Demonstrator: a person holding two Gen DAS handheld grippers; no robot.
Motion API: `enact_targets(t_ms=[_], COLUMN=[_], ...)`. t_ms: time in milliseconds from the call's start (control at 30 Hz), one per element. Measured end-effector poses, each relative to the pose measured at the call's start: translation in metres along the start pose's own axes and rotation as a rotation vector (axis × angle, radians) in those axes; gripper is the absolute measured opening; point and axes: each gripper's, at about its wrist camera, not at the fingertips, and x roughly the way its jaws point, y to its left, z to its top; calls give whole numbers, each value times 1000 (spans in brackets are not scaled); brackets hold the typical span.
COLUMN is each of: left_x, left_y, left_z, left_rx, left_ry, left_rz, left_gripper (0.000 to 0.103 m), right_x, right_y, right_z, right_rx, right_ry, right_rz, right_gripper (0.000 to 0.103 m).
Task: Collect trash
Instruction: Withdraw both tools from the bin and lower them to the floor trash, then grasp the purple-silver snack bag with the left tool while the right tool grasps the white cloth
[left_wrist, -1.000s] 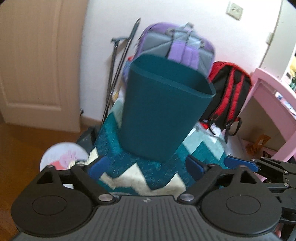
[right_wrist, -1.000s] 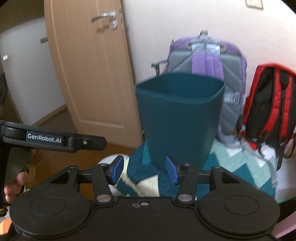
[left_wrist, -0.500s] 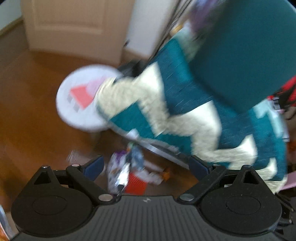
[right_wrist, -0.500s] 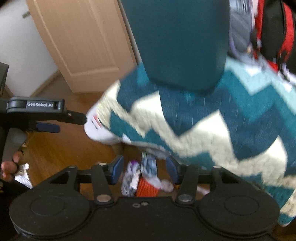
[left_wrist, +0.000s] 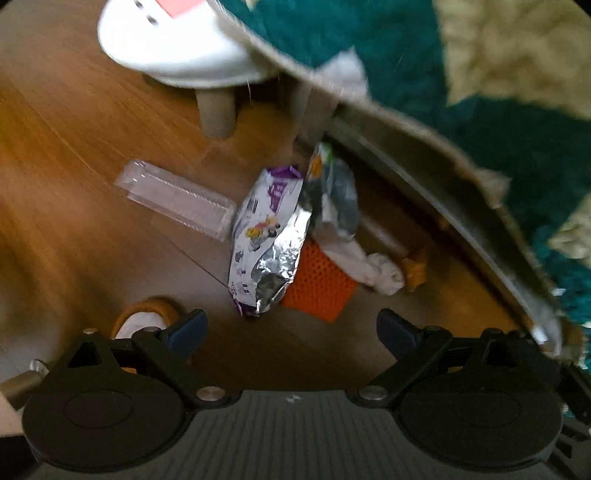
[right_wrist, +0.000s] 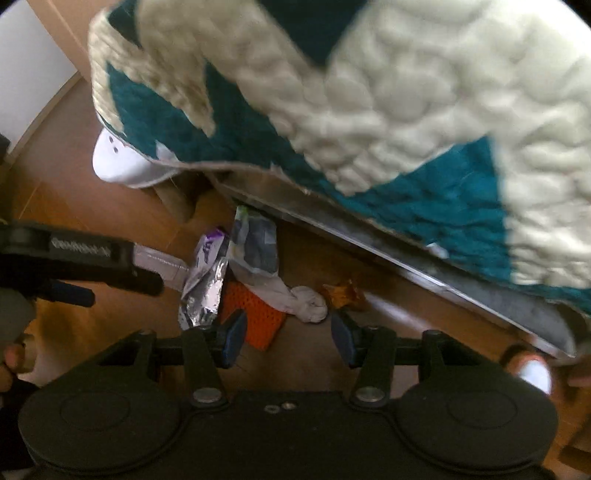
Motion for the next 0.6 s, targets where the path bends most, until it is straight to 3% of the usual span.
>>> enact_targets(t_ms=[300,600], left_x=[98,149], left_y=[4,18], left_z=[22,23], left_rx=[4,-2], left_ry=[123,159], left_rz=[22,80], left_gripper=[99,99], right_x=[104,163], right_y=[-2,-6], right_z=[-2,3], right_rx=[-137,-218], right_ry=[121,162], right_rz=[29,29], right_gripper=[50,50])
